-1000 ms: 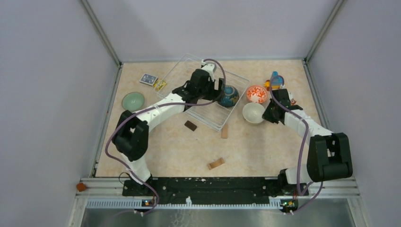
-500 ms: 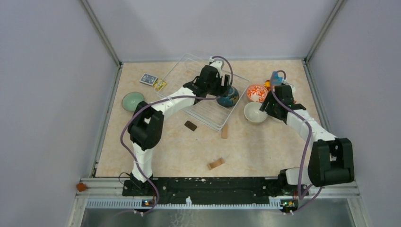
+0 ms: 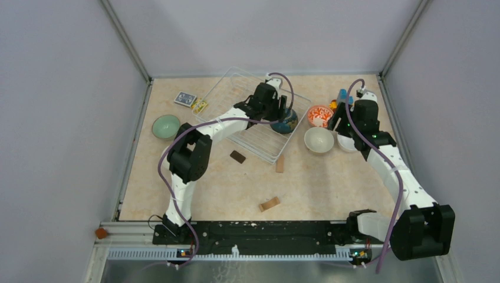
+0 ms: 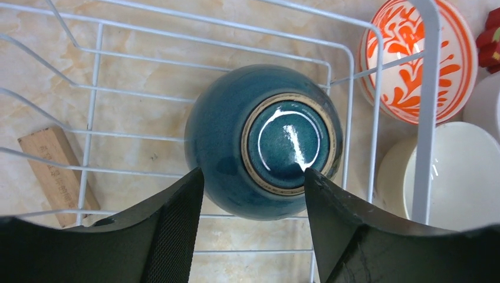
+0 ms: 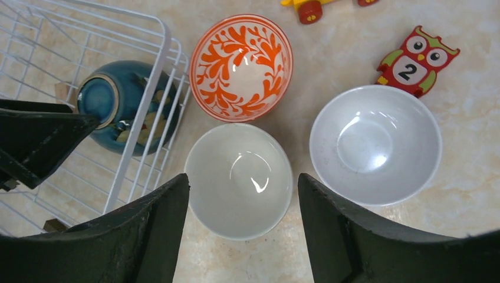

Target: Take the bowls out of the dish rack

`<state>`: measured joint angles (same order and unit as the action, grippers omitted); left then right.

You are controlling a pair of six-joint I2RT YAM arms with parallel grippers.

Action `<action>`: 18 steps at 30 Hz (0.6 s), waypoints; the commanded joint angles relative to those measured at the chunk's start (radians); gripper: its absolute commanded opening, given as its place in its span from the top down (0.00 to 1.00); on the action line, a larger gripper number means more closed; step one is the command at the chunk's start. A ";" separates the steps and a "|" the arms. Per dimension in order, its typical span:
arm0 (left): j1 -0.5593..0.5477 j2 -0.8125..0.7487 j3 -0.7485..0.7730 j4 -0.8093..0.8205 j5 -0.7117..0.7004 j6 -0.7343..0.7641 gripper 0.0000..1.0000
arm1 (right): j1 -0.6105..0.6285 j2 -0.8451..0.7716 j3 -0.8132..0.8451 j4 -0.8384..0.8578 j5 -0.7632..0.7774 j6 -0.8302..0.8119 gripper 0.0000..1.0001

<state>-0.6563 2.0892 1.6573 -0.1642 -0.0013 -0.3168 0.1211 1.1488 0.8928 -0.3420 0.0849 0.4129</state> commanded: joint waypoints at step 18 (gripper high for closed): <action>0.002 -0.173 -0.175 -0.123 -0.185 0.040 0.42 | 0.201 0.264 0.384 0.009 -0.200 -0.161 0.33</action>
<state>-0.6559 1.9656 1.5246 -0.2668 -0.1482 -0.2924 0.2844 1.3308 1.1774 -0.3447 -0.0410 0.2985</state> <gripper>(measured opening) 0.583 0.672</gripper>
